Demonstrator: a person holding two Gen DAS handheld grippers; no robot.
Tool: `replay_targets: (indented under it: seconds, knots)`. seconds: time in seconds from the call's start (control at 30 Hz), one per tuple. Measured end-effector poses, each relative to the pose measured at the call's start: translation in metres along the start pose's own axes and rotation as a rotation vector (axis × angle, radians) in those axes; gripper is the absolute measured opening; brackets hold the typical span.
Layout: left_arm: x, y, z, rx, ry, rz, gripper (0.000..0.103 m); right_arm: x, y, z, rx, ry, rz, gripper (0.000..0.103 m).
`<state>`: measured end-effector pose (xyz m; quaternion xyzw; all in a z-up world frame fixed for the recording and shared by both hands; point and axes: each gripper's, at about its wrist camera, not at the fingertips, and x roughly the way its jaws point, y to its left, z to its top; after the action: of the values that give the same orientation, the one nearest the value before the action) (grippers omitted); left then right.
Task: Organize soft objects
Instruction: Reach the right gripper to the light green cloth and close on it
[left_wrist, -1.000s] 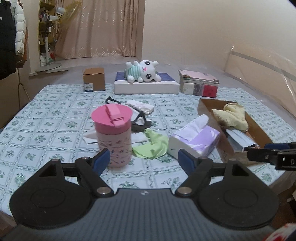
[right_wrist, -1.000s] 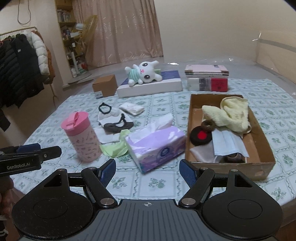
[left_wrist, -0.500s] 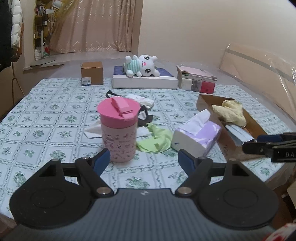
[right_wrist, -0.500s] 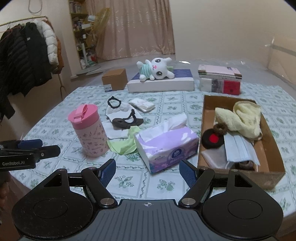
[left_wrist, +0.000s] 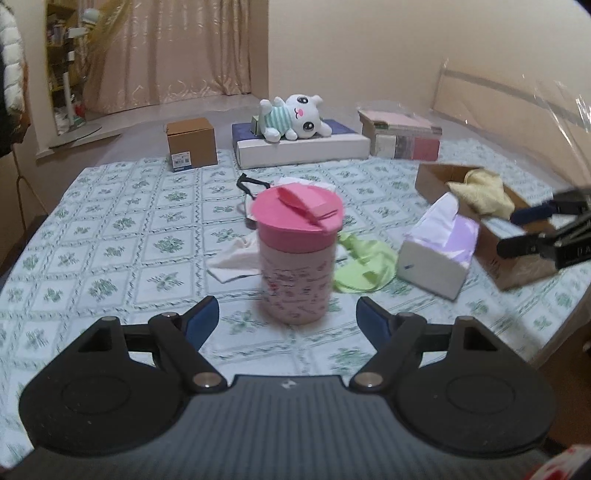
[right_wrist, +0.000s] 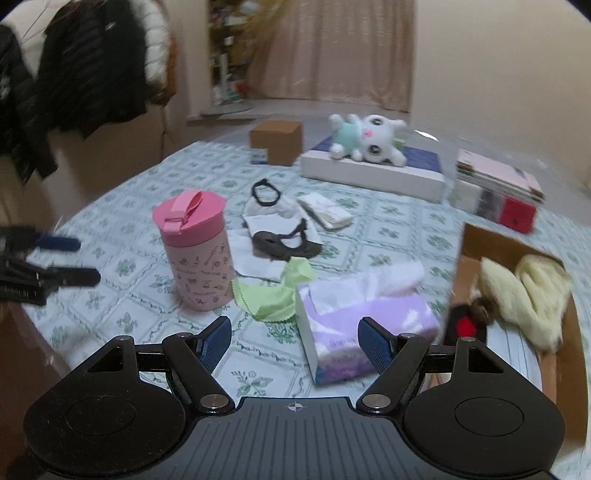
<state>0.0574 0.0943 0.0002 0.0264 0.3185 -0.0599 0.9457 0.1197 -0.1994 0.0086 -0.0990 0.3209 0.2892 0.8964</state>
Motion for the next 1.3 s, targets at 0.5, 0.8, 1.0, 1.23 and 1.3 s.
replay_targets:
  seconds: [0.5, 0.8, 1.0, 1.23, 1.3]
  knots:
    - [0.050, 0.074, 0.015, 0.154, 0.060, -0.003, 0.079, 0.104, 0.017, 0.045, -0.438, 0.212, 0.162, 0.075]
    - [0.099, 0.104, 0.024, 0.273, 0.098, -0.041, 0.079, 0.186, 0.011, 0.056, -0.530, 0.411, 0.228, 0.085]
    - [0.133, 0.115, 0.026, 0.283, 0.138, -0.098, 0.079, 0.225, 0.012, 0.056, -0.596, 0.508, 0.245, 0.088]
    - [0.168, 0.121, 0.032, 0.324, 0.170, -0.215, 0.079, 0.263, 0.007, 0.056, -0.573, 0.628, 0.273, 0.088]
    - [0.176, 0.121, 0.034, 0.357, 0.171, -0.242, 0.079, 0.266, 0.003, 0.060, -0.536, 0.624, 0.282, 0.085]
